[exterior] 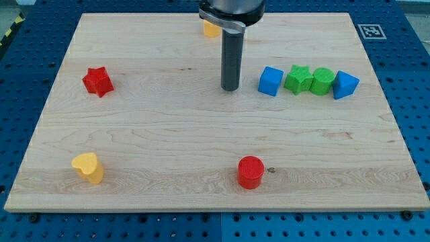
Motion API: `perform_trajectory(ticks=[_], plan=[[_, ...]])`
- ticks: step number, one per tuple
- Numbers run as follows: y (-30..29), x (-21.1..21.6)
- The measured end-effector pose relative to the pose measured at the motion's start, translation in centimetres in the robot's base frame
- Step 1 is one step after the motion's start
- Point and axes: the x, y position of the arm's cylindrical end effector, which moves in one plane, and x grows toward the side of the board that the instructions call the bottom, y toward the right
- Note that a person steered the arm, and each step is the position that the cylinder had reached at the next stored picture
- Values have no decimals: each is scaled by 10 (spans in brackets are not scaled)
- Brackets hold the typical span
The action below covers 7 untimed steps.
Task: Point at the red star
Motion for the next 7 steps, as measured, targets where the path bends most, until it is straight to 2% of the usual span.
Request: perform_trajectory(ticks=[1,2,3,7], plan=[[0,0],[-22,0],[-53,-20],[-57,-26]])
